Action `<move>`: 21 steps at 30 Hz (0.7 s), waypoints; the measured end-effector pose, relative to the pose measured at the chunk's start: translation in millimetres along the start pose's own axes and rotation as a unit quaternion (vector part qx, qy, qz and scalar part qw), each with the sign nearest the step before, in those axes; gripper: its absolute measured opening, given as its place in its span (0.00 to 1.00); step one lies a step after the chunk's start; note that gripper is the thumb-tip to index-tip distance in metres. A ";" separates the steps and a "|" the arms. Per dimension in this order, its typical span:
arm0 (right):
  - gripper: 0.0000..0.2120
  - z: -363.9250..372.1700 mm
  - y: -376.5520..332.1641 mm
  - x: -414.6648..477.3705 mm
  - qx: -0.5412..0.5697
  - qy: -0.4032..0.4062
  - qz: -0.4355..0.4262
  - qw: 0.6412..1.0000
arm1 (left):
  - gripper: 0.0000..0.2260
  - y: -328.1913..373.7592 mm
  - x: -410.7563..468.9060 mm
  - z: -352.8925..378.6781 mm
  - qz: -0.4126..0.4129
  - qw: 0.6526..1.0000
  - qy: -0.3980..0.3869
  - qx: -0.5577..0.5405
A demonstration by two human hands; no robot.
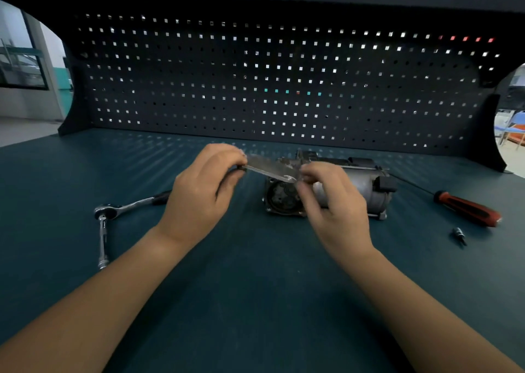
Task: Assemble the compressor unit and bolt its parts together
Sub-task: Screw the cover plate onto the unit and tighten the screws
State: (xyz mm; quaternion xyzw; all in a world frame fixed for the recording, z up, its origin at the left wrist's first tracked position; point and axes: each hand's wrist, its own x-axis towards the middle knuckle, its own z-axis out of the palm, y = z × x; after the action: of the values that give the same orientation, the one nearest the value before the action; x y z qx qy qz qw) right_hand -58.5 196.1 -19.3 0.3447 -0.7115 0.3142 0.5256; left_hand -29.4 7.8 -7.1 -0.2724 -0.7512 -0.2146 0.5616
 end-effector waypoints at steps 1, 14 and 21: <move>0.09 -0.4 -1.5 0.2 0.011 -0.003 0.028 1.000 | 0.06 2.6 1.7 -1.5 0.010 1.000 0.009 -0.005; 0.11 -0.9 -2.3 2.0 0.069 0.021 0.096 0.993 | 0.06 11.3 3.8 0.1 0.064 0.997 0.019 -0.026; 0.10 2.3 -11.0 -1.3 0.146 0.001 0.166 0.975 | 0.07 3.2 -0.4 0.6 0.022 1.000 0.011 0.004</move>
State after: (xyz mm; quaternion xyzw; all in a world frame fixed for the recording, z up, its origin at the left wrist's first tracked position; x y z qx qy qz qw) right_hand -50.4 188.2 -20.1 0.2945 -0.7046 0.4978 0.4112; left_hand -27.7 10.5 -7.6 -0.2841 -0.7399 -0.2022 0.5753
